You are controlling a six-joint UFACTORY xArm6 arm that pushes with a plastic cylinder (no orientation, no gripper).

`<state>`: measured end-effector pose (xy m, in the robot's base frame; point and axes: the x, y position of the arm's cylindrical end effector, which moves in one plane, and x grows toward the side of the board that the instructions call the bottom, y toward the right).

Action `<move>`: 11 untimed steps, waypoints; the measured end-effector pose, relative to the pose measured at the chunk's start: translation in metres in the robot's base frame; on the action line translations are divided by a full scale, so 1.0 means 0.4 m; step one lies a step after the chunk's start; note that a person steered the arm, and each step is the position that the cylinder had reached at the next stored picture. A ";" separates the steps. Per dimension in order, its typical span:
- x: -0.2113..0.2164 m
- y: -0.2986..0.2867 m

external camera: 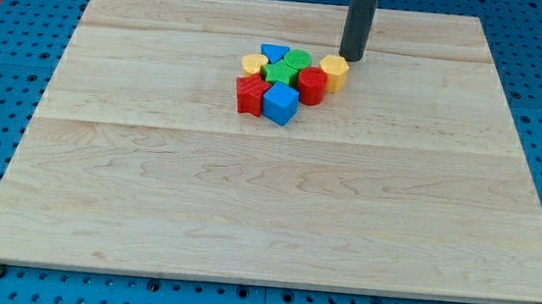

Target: Push the group of blocks towards the down

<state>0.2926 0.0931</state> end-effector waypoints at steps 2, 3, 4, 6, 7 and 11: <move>0.384 -0.030; 0.316 0.077; 0.263 0.123; 0.028 0.148; 0.030 -0.053; 0.271 -0.353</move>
